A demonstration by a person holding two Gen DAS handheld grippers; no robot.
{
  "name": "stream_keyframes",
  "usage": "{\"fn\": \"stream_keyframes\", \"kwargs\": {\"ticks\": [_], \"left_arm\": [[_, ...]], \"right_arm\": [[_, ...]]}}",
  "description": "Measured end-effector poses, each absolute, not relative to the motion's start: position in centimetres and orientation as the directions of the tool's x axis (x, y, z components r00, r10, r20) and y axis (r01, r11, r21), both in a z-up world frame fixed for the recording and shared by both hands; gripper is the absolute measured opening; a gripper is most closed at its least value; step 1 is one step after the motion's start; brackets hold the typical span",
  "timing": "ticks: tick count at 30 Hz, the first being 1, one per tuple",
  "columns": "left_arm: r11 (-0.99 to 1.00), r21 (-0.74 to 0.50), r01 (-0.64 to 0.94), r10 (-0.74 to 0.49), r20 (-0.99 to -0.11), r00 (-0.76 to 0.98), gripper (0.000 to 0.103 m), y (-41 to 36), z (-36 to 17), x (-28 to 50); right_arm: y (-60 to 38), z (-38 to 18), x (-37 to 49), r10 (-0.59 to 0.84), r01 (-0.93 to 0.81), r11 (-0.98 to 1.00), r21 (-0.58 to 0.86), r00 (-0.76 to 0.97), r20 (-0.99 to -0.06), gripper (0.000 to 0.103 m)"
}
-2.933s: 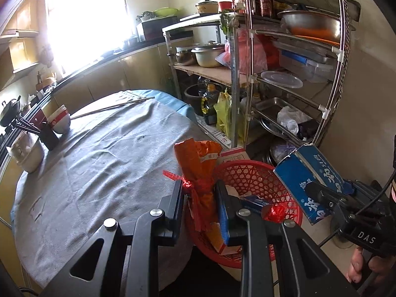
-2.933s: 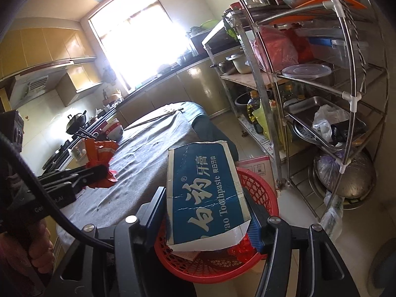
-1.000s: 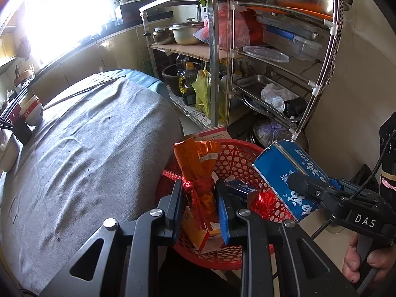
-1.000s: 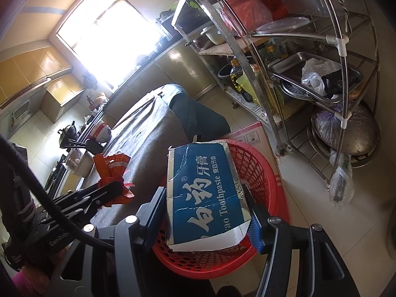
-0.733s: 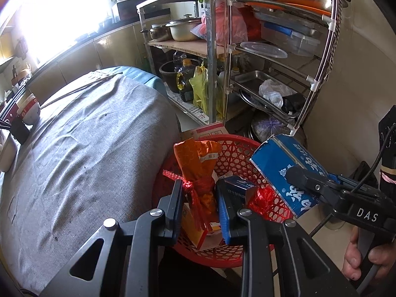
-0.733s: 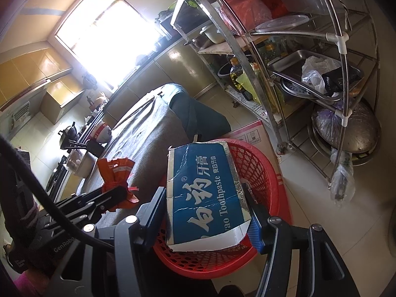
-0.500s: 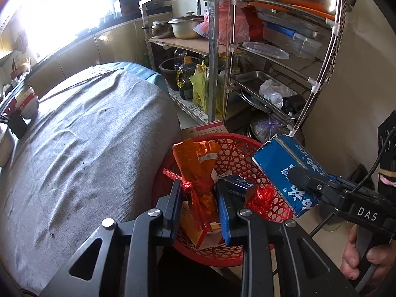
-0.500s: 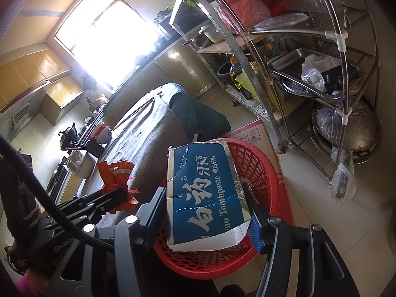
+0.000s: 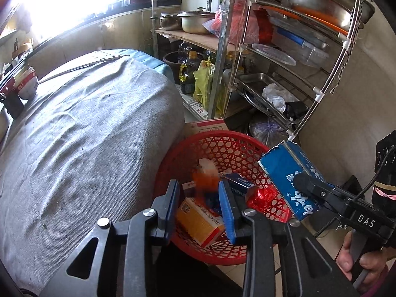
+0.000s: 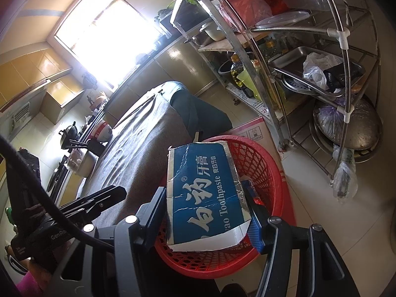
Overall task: Collect trash
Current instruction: 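Open the left tool to drop the wrapper while right tool releases the toothpaste box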
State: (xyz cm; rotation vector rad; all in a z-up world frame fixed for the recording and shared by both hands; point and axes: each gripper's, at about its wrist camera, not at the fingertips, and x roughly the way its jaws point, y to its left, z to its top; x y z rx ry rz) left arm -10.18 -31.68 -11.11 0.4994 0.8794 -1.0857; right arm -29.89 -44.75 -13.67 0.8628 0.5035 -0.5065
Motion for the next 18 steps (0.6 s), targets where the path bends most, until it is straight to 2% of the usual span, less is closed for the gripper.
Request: {"fn": "stream_keyframes", "kwargs": {"ticks": [7, 12, 16, 18], "left_arm": [[0.418, 0.001, 0.908, -0.522, -0.818, 0.241, 0.035, -31.2, -11.5, -10.8], [0.429, 0.125, 0.894, -0.511, -0.783, 0.354, 0.059, -29.9, -10.9, -11.7], [0.431, 0.178, 0.885, -0.517, -0.755, 0.404, 0.063, -29.1, -10.1, -12.2], [0.437, 0.193, 0.879, -0.52, -0.743, 0.422, 0.07, -28.8, -9.8, -12.2]], "right_arm": [[-44.7, -14.2, -29.1, -0.197, 0.606, 0.554, 0.571, 0.762, -0.618, 0.062], [-44.5, -14.8, -28.4, -0.186, 0.609, 0.562, 0.56, 0.753, -0.632, 0.062], [-44.3, -15.5, -27.3, -0.181, 0.616, 0.572, 0.542, 0.739, -0.649, 0.063], [-44.5, -16.1, -26.4, -0.177, 0.625, 0.579, 0.524, 0.724, -0.667, 0.064]]}}
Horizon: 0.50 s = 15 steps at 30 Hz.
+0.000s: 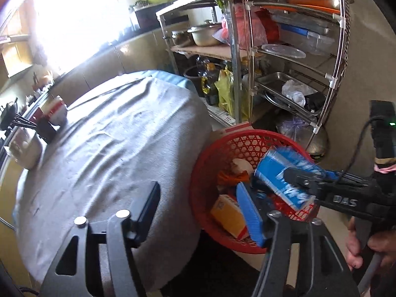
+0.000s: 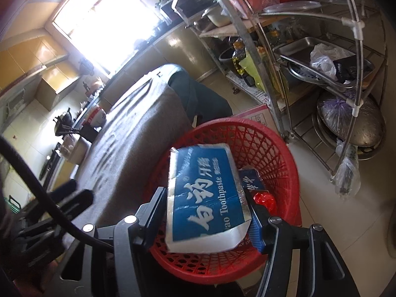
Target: Collect trash
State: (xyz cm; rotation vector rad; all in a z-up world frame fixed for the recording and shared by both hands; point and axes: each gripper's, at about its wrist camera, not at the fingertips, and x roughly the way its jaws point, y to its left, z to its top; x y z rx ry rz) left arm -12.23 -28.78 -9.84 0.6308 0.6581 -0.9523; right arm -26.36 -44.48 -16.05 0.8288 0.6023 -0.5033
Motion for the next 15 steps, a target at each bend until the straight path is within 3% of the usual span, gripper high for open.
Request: {"fn": "stream_keyframes", "kwargs": {"ticks": [15], "left_arm": [[0.527, 0.177, 0.831, -0.543, -0.682, 0.49, 0.074, -24.9, -7.4, -10.3]], "right_arm": [[-42.8, -14.2, -24.6, -0.196, 0.618, 0.622, 0.481, 0.717, -0.669, 0.064]]}}
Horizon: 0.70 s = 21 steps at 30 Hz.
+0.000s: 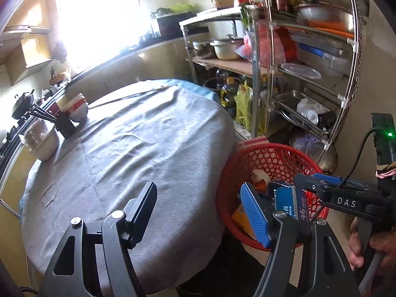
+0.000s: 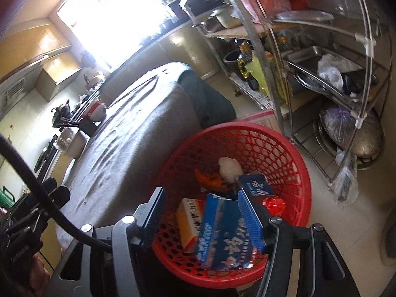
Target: Collect trash
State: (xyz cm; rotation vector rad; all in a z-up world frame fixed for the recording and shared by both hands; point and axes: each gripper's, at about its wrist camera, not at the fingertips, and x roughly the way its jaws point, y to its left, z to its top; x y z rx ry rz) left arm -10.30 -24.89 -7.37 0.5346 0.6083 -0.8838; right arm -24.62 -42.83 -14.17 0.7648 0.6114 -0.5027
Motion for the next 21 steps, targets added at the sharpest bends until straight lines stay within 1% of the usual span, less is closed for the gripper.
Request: {"fn": "stream_keyframes", "kwargs": {"ticks": [1, 2, 3, 11, 17, 21], "left_arm": [[0.533, 0.176, 0.828, -0.546, -0.676, 0.495, 0.076, -24.5, -7.1, -10.2], [0.541, 0.172, 0.823, -0.551, -0.667, 0.501, 0.081, -23.9, -6.8, -10.1], [0.547, 0.168, 0.82, -0.555, -0.66, 0.506, 0.082, -23.5, -6.5, -10.0], [0.62, 0.151, 0.77, -0.538, -0.633, 0.557, 0.084, -19.7, -4.8, -8.4], [0.708, 0.184, 0.681, -0.46, -0.612, 0.644, 0.084, -16.2, -3.7, -7.2], [0.759, 0.177, 0.627, -0.419, -0.605, 0.677, 0.085, -13.3, -2.9, -6.4]], "right_arm": [[-42.4, -13.7, -24.4, -0.198, 0.613, 0.632, 0.474, 0.719, -0.666, 0.064], [-42.1, -13.5, -24.3, -0.201, 0.61, 0.639, 0.468, 0.72, -0.664, 0.064], [-41.6, -13.1, -24.1, -0.205, 0.606, 0.652, 0.456, 0.72, -0.663, 0.064], [-37.6, -10.7, -22.7, -0.237, 0.57, 0.74, 0.358, 0.718, -0.654, 0.064], [-35.1, -8.6, -21.6, -0.242, 0.526, 0.789, 0.317, 0.741, -0.627, 0.064], [-32.7, -6.6, -20.6, -0.245, 0.479, 0.835, 0.271, 0.765, -0.596, 0.065]]}}
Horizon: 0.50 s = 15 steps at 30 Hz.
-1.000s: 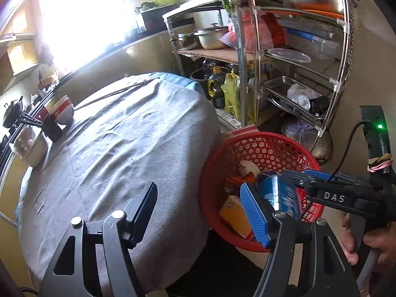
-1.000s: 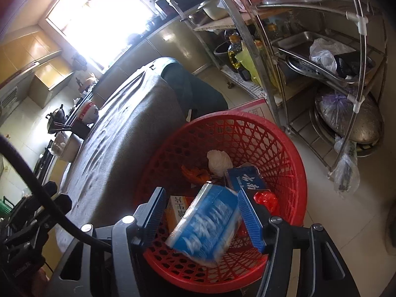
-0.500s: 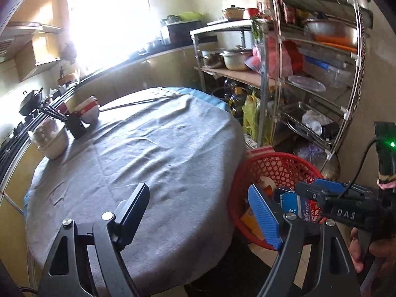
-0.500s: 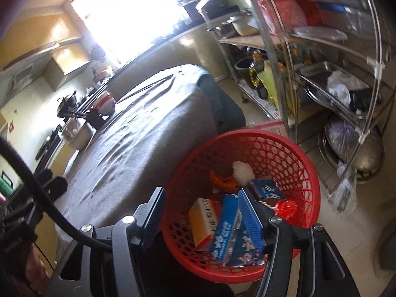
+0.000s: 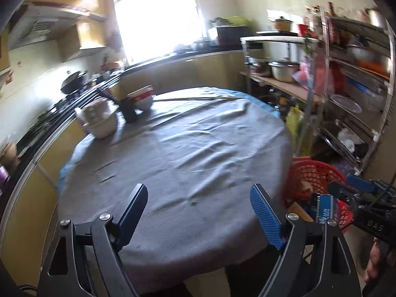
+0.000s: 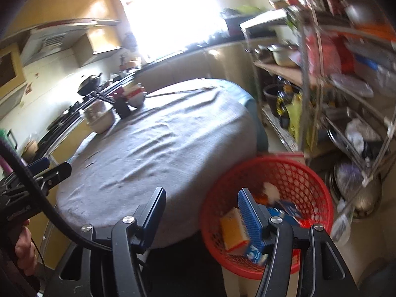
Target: Collect trash
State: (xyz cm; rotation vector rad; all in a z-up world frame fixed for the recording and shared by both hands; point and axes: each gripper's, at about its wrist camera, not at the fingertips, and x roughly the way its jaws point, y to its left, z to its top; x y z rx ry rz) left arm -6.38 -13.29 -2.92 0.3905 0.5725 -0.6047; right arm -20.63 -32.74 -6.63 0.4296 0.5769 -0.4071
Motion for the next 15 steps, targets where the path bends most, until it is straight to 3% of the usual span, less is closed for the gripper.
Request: {"fn": "stream_keyframes", "kwargs": {"ticks": [15], "left_arm": [[0.903, 0.128, 0.41, -0.291, -0.519, 0.803, 0.085, -4.1, 1.0, -3.6]], "right_arm": [[-23.6, -0.7, -15.5, -0.186, 0.306, 0.94, 0.15, 0.83, -0.526, 0.066]]}}
